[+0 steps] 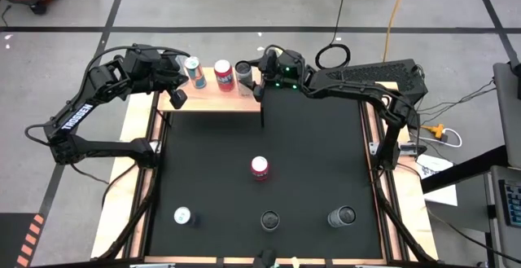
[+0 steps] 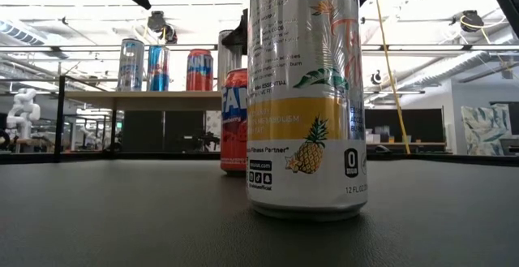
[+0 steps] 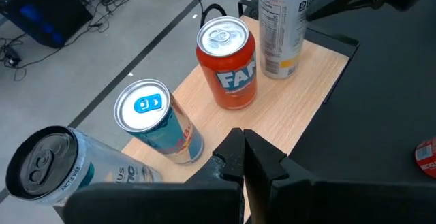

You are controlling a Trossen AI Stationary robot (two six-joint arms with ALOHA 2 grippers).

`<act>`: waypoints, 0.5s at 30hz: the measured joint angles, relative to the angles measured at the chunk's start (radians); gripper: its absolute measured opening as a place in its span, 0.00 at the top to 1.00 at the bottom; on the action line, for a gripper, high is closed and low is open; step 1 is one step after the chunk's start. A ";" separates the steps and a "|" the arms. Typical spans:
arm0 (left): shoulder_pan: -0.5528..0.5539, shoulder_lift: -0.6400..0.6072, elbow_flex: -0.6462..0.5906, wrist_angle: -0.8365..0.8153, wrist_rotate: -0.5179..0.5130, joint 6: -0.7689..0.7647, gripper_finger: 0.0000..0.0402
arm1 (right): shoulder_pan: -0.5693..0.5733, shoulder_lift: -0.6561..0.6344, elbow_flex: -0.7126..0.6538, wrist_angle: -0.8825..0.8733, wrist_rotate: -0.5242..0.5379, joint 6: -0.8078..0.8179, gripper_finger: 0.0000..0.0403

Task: Place canned beverage on shelf
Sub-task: Put the top white-yellow soda can on the shelf

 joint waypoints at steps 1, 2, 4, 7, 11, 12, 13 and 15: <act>0.000 0.000 0.000 0.000 0.000 0.000 1.00 | 0.002 0.000 0.000 -0.004 0.015 -0.001 0.16; 0.000 0.000 0.000 0.000 0.000 0.000 1.00 | 0.003 0.000 0.000 -0.006 0.025 -0.001 0.19; 0.000 0.000 0.000 0.000 0.000 0.000 1.00 | 0.003 0.000 0.000 -0.010 0.025 0.000 0.24; 0.000 0.000 0.000 0.000 0.000 0.000 1.00 | 0.003 0.000 0.000 -0.021 0.025 0.012 0.32; 0.000 0.000 0.000 0.000 0.000 0.000 1.00 | 0.008 0.000 0.000 -0.022 0.031 0.045 0.43; 0.000 0.000 0.000 0.000 0.000 0.000 1.00 | 0.011 0.000 0.000 -0.022 0.034 0.048 0.45; 0.000 0.000 0.000 0.000 0.000 0.000 1.00 | 0.016 0.000 0.000 -0.022 0.048 0.052 0.46; 0.000 0.000 0.000 0.000 0.000 0.000 1.00 | 0.029 0.000 0.000 -0.022 0.087 0.051 0.47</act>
